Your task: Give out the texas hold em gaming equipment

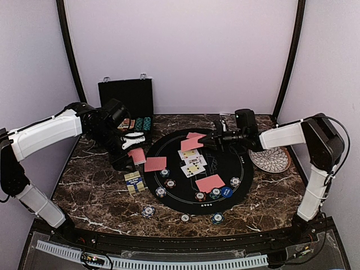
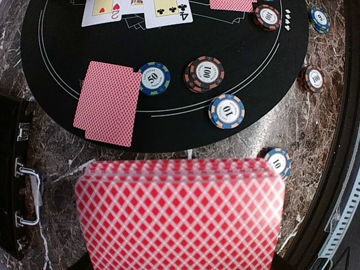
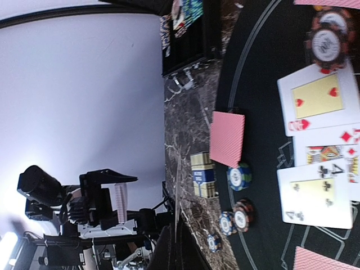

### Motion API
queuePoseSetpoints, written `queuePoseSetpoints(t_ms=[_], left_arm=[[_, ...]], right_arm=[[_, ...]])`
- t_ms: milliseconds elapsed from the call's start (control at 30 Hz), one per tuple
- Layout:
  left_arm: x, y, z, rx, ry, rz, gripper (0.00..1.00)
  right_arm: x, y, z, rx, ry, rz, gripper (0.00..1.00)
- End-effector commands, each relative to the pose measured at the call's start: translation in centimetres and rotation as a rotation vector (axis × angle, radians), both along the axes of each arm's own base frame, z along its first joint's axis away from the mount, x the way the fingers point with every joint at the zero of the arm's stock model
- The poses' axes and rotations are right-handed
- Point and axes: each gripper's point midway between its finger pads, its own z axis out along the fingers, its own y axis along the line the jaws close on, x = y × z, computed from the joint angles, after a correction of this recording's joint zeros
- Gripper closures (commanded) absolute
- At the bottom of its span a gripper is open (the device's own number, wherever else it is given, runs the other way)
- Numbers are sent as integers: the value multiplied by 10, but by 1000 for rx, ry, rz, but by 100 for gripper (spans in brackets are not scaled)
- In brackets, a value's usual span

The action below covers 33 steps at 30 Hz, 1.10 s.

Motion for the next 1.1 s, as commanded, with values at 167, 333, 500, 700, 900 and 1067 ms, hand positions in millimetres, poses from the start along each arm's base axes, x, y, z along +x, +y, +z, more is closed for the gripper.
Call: queuePoseSetpoints(t_ms=[167, 333, 500, 700, 900, 1067], left_arm=[[-1, 1, 9, -13, -17, -4, 100], [0, 1, 12, -13, -23, -4, 100], [-1, 2, 11, -12, -21, -2, 100], [-1, 2, 13, -13, -25, -2, 100], [-1, 2, 14, -12, -26, -3, 100], [-1, 3, 15, -11, -27, -2, 100]], right_arm=[[28, -71, -59, -229, -11, -102, 100], [37, -86, -87, -287, 19, -114, 100], [46, -87, -102, -278, 41, -120, 100], [58, -88, -110, -266, 53, -145, 100], [66, -90, -120, -282, 64, -151, 100], [72, -94, -127, -328, 65, -154, 100]])
